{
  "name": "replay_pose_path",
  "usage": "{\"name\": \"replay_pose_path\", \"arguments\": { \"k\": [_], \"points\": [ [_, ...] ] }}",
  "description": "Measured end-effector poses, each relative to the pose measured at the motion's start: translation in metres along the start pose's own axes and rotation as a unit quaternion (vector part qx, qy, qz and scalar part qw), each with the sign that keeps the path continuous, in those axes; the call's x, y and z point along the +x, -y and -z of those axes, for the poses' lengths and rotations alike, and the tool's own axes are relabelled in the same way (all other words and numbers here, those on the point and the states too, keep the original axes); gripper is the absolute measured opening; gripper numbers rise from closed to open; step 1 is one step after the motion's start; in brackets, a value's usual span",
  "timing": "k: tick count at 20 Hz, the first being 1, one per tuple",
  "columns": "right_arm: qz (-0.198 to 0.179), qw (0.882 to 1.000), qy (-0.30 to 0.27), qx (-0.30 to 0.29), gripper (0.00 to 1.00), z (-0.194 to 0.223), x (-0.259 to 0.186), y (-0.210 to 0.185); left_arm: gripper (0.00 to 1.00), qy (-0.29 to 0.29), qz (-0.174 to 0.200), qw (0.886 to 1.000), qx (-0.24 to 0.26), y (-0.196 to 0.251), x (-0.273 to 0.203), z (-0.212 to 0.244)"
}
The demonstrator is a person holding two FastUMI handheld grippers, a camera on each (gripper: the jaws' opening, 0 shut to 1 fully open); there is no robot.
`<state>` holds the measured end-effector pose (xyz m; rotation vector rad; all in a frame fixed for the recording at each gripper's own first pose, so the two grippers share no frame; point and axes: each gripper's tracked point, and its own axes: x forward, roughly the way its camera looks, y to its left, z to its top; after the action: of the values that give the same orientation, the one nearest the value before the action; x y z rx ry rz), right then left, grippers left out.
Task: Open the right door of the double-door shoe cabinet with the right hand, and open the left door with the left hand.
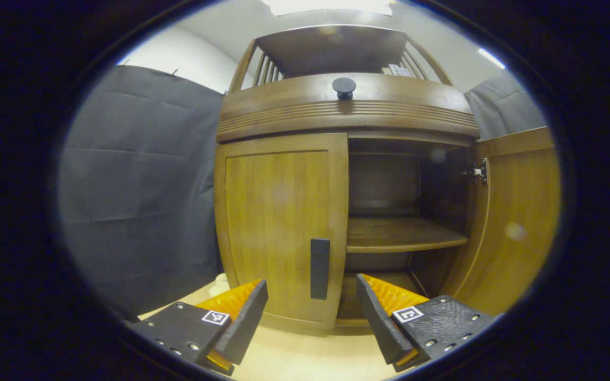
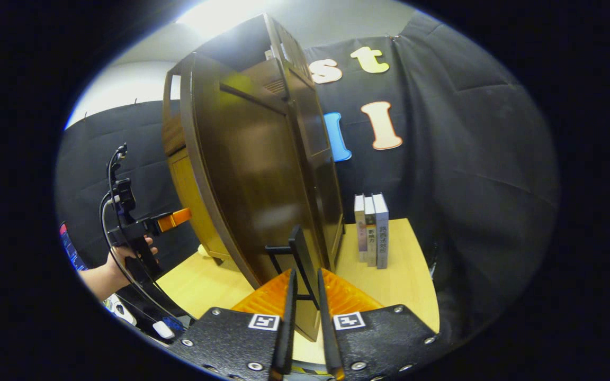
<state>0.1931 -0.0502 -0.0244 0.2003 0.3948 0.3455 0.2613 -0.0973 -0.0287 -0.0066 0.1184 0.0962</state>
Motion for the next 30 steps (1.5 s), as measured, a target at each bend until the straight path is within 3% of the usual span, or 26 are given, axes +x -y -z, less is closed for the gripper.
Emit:
{"name": "replay_pose_path", "arguments": {
  "k": [1, 4, 7, 8, 9, 11, 13, 16, 18, 20, 22, 24, 26, 29, 30],
  "points": [
    [0.025, 1.000, 0.005, 0.005, 0.29, -0.001, -0.007, 0.006, 1.00, -0.002, 0.013, 1.000, 0.000, 0.001, 0.010, 0.001],
    [0.107, 0.994, 0.011, 0.034, 0.87, 0.005, -0.025, 0.014, 1.00, -0.006, 0.054, 0.999, -0.006, 0.002, 0.042, 0.004],
    [0.187, 0.981, 0.028, 0.054, 0.95, 0.005, -0.047, 0.015, 1.00, -0.005, 0.094, 0.996, 0.001, 0.008, 0.068, 0.015],
    [0.207, 0.976, 0.035, 0.063, 0.91, 0.005, -0.053, 0.012, 1.00, -0.001, 0.095, 0.995, 0.014, 0.009, 0.077, 0.017],
    [0.224, 0.971, 0.038, 0.070, 0.95, 0.007, -0.060, 0.007, 1.00, 0.003, 0.092, 0.996, 0.021, 0.008, 0.090, 0.013],
    [0.255, 0.963, 0.036, 0.076, 0.95, 0.013, -0.067, -0.005, 0.95, 0.000, 0.108, 0.994, 0.009, 0.014, 0.110, 0.018],
    [0.285, 0.955, 0.041, 0.070, 0.91, 0.013, -0.078, -0.019, 0.83, -0.009, 0.119, 0.993, -0.008, 0.017, 0.126, 0.029],
    [0.310, 0.948, 0.046, 0.062, 1.00, 0.020, -0.093, -0.042, 0.60, -0.020, 0.136, 0.990, -0.023, 0.021, 0.135, 0.042],
    [0.316, 0.946, 0.046, 0.058, 0.96, 0.021, -0.095, -0.055, 0.43, -0.015, 0.139, 0.990, -0.026, 0.020, 0.132, 0.041],
    [0.312, 0.947, 0.049, 0.059, 0.96, 0.019, -0.091, -0.065, 0.26, -0.011, 0.149, 0.989, -0.006, 0.018, 0.134, 0.040],
    [0.298, 0.952, 0.050, 0.057, 0.96, 0.012, -0.079, -0.073, 0.31, -0.014, 0.160, 0.987, -0.017, 0.021, 0.130, 0.039],
    [0.274, 0.960, 0.050, 0.040, 0.92, 0.006, -0.065, -0.080, 0.20, -0.017, 0.163, 0.986, -0.014, 0.023, 0.131, 0.040],
    [0.250, 0.967, 0.054, 0.018, 0.95, -0.002, -0.054, -0.087, 0.21, -0.015, 0.159, 0.987, -0.013, 0.018, 0.130, 0.041],
    [0.210, 0.976, 0.052, 0.010, 0.92, -0.002, -0.036, -0.108, 0.24, -0.014, 0.162, 0.987, -0.015, 0.012, 0.117, 0.041],
    [0.198, 0.979, 0.048, 0.005, 0.95, 0.001, -0.030, -0.116, 0.25, -0.014, 0.165, 0.986, -0.017, 0.010, 0.110, 0.042]
  ]
}}
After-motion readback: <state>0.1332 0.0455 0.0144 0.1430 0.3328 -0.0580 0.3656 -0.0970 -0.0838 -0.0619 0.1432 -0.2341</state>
